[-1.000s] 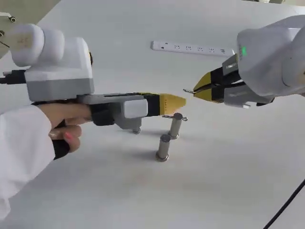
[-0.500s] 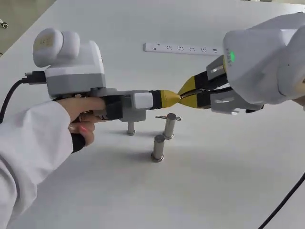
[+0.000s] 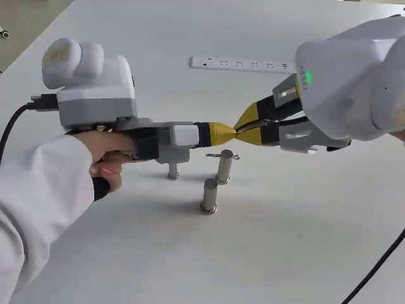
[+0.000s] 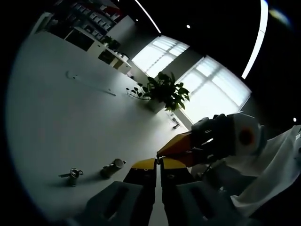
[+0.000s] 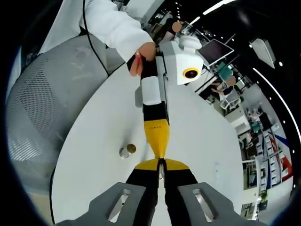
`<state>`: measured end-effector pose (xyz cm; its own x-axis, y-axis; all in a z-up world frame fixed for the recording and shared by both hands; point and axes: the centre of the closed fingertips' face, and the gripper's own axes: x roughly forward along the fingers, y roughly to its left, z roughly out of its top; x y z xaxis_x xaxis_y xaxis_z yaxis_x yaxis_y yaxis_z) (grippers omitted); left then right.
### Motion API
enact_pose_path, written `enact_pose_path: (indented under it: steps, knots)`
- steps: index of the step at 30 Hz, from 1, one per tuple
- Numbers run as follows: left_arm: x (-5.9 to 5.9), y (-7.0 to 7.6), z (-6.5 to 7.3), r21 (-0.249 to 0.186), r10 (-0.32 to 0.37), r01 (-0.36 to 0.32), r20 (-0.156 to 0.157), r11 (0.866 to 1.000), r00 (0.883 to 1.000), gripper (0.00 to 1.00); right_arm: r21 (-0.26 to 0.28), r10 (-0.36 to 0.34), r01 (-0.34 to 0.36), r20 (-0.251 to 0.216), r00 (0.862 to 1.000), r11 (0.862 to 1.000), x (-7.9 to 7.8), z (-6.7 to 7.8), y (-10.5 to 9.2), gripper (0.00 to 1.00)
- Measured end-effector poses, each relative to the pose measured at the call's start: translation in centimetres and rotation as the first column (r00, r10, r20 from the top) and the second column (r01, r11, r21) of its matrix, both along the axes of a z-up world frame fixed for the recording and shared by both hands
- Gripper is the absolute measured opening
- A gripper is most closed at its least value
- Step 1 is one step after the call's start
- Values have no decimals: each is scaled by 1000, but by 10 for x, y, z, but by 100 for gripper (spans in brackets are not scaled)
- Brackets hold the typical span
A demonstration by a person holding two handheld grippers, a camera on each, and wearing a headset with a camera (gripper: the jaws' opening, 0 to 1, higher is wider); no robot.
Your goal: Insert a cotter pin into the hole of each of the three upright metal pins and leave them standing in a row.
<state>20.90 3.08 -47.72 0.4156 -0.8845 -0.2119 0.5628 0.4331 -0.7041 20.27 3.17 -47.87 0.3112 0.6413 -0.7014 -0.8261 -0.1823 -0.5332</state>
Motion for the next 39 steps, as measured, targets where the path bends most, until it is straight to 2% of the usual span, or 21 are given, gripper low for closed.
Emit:
enact_pose_path:
  steps: [5, 8, 10, 12, 13, 15, 16, 17, 18, 20, 21, 22, 23, 24, 25, 30, 32, 34, 35, 37, 39]
  knots:
    - [0, 0, -3, 13, -1, 1, 3, 1000, 1000, 0, -1, 5, -5, -7, 1000, 1000, -1, -3, 0, 0]
    - [-1, 2, -4, 34, -5, 4, 20, 999, 1000, 0, 6, -28, 28, -16, 999, 1000, 2, -3, -3, 3]
    - [-3, 5, -5, 48, -12, 11, 25, 999, 1000, 0, 21, -59, 60, -34, 998, 998, 6, -3, -8, 13]
    - [-7, 7, -5, 63, -23, 21, 35, 998, 999, 0, 46, -98, 103, -96, 991, 994, 7, -5, -14, 13]
    - [-8, 8, -6, 93, -41, 34, 71, 995, 997, 0, 64, -120, 132, -155, 980, 989, 6, -8, -17, 11]
    - [-13, 7, -7, 119, -72, 60, 100, 991, 992, 0, 79, -146, 170, -251, 957, 982, 3, -11, -20, 13]
    - [-16, 5, -7, 139, -99, 81, 131, 987, 986, 0, 80, -157, 198, -358, 921, 977, -5, -16, -21, 15]
    - [-20, 4, -9, 173, -133, 105, 153, 979, 979, 0, 106, -167, 231, -419, 892, 967, -8, -16, -20, 16]
    - [-23, 3, -12, 200, -159, 124, 172, 972, 972, 0, 143, -151, 243, -466, 872, 959, -9, -16, -17, 15]
    - [-28, -2, -12, 228, -201, 149, 225, 962, 953, 0, 146, -151, 260, -514, 844, 955, -13, -19, -19, 14]
    - [-31, -4, -11, 228, -213, 159, 238, 961, 947, 0, 147, -144, 255, -522, 840, 956, -15, -20, -19, 14]
    - [-33, -7, -8, 225, -221, 164, 258, 960, 941, 0, 123, -141, 249, -555, 819, 961, -22, -24, -21, 14]
    - [-35, -8, -7, 233, -237, 174, 277, 957, 931, 0, 126, -145, 252, -546, 825, 960, -20, -26, -21, 14]
    - [-36, -10, -4, 231, -246, 179, 303, 956, 921, 0, 121, -139, 243, -552, 822, 962, -23, -28, -21, 14]
    - [-38, -11, -4, 228, -248, 183, 300, 956, 921, 0, 118, -131, 242, -578, 805, 963, -29, -30, -20, 13]
    - [-39, -13, -5, 235, -256, 189, 299, 953, 919, 0, 128, -111, 233, -602, 790, 964, -39, -36, -14, 10]
    - [-39, -13, -5, 236, -258, 190, 304, 953, 917, 0, 137, -102, 238, -624, 774, 962, -42, -37, -13, 6]
    - [-41, -12, -3, 240, -271, 200, 314, 950, 910, 0, 146, -99, 245, -635, 766, 958, -43, -36, -12, 0]
    - [-42, -12, -3, 252, -286, 209, 326, 945, 901, 0, 151, -97, 247, -637, 764, 957, -44, -35, -11, 0]
    - [-45, -12, -3, 263, -305, 223, 333, 939, 892, 0, 153, -82, 241, -661, 746, 958, -48, -35, -11, 0]
    - [-48, -12, -2, 273, -323, 234, 350, 933, 879, 0, 158, -77, 244, -672, 736, 957, -50, -35, -10, 0]
